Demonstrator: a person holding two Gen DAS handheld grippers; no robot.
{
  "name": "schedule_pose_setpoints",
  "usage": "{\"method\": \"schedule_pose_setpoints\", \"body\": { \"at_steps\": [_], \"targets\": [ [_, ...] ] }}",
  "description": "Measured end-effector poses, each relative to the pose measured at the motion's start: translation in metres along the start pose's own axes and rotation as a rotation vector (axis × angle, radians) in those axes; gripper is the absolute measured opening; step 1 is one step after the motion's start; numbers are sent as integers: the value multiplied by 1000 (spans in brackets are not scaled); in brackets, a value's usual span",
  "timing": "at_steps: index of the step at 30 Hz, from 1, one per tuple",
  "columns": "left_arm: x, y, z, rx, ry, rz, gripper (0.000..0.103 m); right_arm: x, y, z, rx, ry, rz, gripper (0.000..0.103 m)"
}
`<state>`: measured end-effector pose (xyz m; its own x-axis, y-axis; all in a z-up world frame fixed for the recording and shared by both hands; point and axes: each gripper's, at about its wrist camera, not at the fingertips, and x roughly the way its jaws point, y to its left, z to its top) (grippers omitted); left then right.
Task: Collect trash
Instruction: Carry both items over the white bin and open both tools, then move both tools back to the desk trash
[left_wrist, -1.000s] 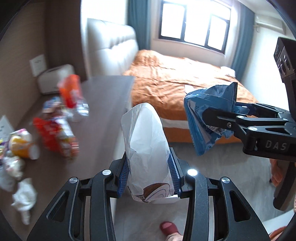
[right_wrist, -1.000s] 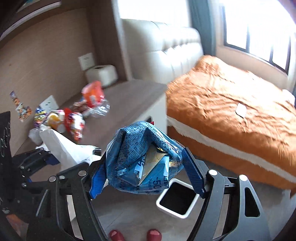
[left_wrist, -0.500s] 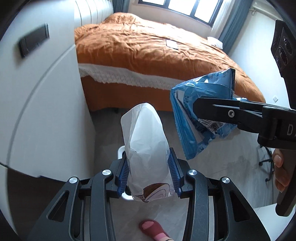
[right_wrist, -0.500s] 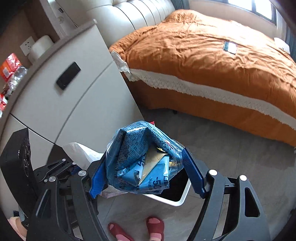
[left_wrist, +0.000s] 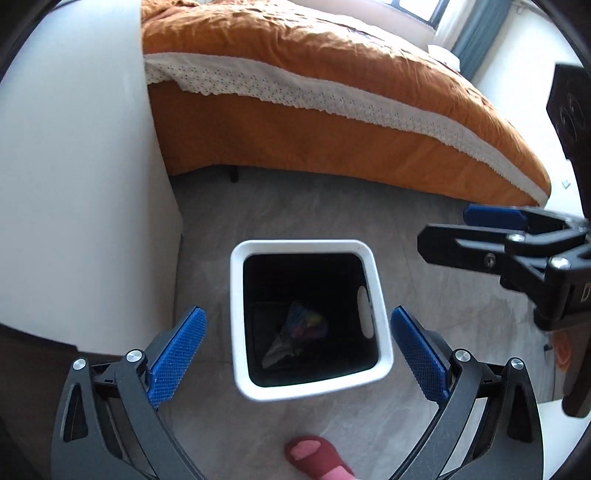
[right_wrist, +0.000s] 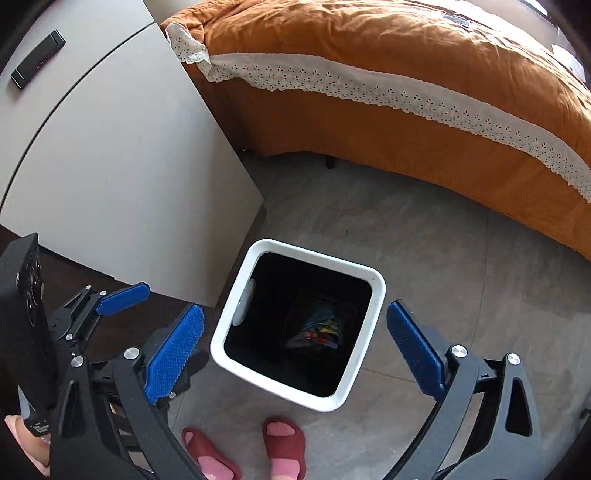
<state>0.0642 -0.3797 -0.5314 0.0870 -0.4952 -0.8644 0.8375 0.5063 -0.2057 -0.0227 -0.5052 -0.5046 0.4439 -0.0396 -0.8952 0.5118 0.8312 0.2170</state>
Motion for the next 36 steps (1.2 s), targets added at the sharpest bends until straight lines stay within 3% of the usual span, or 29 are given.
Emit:
{"method": "schedule_pose_setpoints", "body": {
  "at_steps": [5,12,21,27,36],
  "targets": [
    [-81,-4,26,-55,-71,59,98,-57,25,15,-16,-48,16,99],
    [-220,-12,51,-125,-207,134,98,-179,88,44,-108,-204,52,99],
    [-386,-11,60,-170,-377,308,98,-305,176,71,-247,-370,191,99],
    [-459,18,42,-256,-446,442,98,-340,236,78,-374,-428,277,99],
    [-513,71,-1,-382,-474,602,98,-342,321,84,-521,-434,389,99]
  ]
}}
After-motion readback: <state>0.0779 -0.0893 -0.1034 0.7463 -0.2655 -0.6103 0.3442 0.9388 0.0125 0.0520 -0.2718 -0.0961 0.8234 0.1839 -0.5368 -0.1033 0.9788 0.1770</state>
